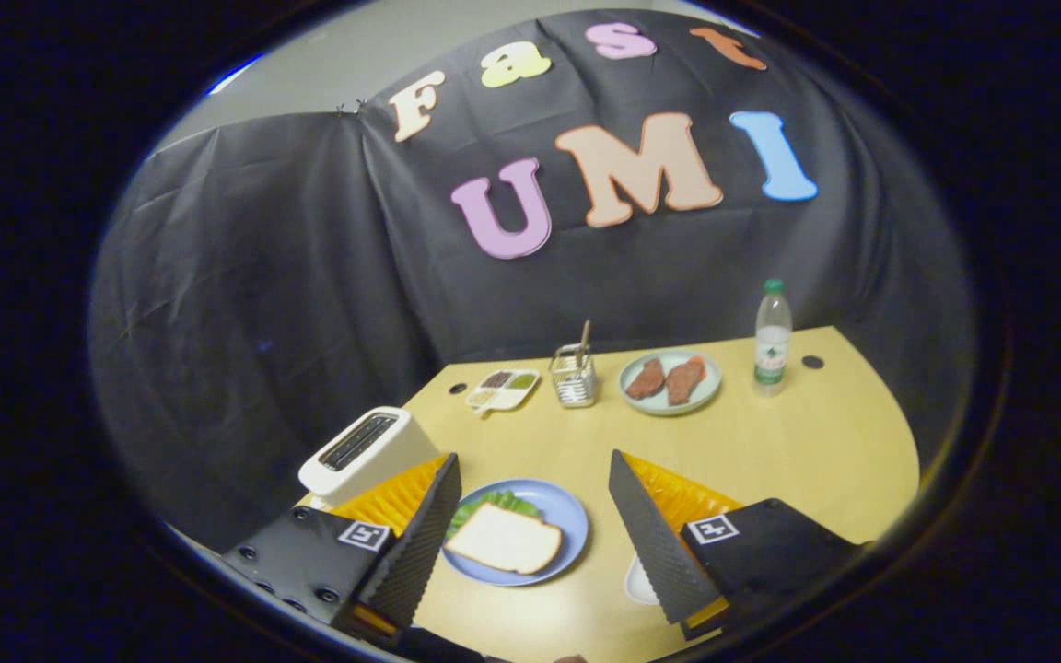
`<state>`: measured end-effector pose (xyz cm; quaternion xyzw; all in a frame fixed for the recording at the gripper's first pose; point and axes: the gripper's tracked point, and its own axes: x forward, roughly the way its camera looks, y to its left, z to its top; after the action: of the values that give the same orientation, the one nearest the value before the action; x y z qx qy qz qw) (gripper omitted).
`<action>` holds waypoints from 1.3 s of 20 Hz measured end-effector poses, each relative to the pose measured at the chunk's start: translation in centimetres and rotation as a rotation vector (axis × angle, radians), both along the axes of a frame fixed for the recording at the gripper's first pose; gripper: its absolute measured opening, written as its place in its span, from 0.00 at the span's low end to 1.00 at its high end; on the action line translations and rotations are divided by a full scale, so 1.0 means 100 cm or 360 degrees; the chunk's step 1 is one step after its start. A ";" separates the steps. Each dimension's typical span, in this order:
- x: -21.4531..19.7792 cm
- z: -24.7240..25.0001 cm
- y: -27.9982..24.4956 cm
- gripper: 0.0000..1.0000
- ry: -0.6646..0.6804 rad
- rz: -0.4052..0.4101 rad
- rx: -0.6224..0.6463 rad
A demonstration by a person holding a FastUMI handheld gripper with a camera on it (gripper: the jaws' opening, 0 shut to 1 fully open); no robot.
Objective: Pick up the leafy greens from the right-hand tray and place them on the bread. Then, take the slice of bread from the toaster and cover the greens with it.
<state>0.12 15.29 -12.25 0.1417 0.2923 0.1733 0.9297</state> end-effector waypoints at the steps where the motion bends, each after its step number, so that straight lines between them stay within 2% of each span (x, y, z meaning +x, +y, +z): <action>1: 0.000 0.010 -0.011 1.00 -0.0053 -0.0059 -0.0017; 5: -0.001 0.047 -0.064 1.00 -0.0283 -0.0276 -0.0194; 13: -0.023 0.108 -0.116 1.00 -0.0539 -0.0489 -0.0391; 26: -0.031 0.142 -0.135 1.00 -0.0654 -0.0578 -0.0454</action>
<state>-2.94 1.75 1.92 0.0217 0.0896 -0.0136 0.9956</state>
